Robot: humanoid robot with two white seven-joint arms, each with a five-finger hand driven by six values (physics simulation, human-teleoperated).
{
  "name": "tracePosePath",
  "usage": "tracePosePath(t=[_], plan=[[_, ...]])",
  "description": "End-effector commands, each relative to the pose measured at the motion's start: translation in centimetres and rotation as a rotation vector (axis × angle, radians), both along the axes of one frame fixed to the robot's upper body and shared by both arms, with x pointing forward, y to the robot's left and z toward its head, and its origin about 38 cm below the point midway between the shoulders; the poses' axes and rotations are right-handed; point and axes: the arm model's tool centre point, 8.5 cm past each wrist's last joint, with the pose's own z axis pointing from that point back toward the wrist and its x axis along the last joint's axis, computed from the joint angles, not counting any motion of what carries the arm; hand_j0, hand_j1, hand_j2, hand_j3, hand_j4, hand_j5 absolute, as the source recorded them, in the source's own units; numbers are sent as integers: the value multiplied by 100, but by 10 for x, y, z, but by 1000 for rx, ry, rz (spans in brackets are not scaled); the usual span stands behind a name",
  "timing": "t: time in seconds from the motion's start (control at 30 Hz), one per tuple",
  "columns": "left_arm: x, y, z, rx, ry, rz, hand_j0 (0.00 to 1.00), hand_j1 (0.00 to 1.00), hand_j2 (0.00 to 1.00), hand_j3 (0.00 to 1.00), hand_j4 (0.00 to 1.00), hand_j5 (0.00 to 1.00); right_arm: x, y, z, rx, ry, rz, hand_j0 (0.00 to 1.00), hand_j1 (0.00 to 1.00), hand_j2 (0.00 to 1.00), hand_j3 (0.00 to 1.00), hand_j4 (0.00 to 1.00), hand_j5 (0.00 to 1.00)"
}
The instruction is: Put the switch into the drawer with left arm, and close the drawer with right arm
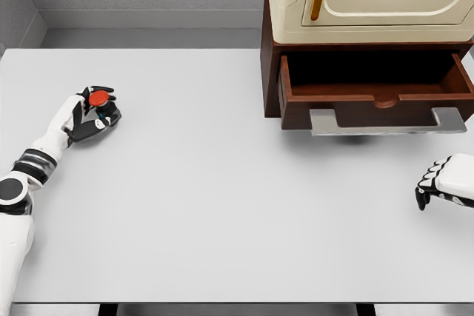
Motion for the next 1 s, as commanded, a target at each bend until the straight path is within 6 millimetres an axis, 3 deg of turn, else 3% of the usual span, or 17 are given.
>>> tracePosePath(t=[0.0, 0.1, 0.37, 0.6, 0.97], plan=[[0, 2, 0, 10, 4, 6, 48, 48, 48, 48, 48, 48, 1, 0, 1, 3, -2, -3, 37, 37, 37, 37, 37, 37], [5, -4, 14, 14, -32, -14, 46, 46, 46, 46, 46, 46, 1, 0, 3, 8, -3, -4, 37, 37, 37, 37, 37, 37], [9, -12, 26, 24, -64, -40, 46, 46, 46, 46, 46, 46, 2, 0, 3, 11, -6, -5, 37, 37, 37, 37, 37, 37], [12, -19, 54, 101, -119, -113, 46, 46, 46, 46, 46, 46, 1, 0, 3, 9, -2, -6, 37, 37, 37, 37, 37, 37], [17, -60, 93, 117, -207, -214, 45, 45, 45, 45, 45, 45, 2, -1, 5, 2, -4, -4, 37, 37, 37, 37, 37, 37]])
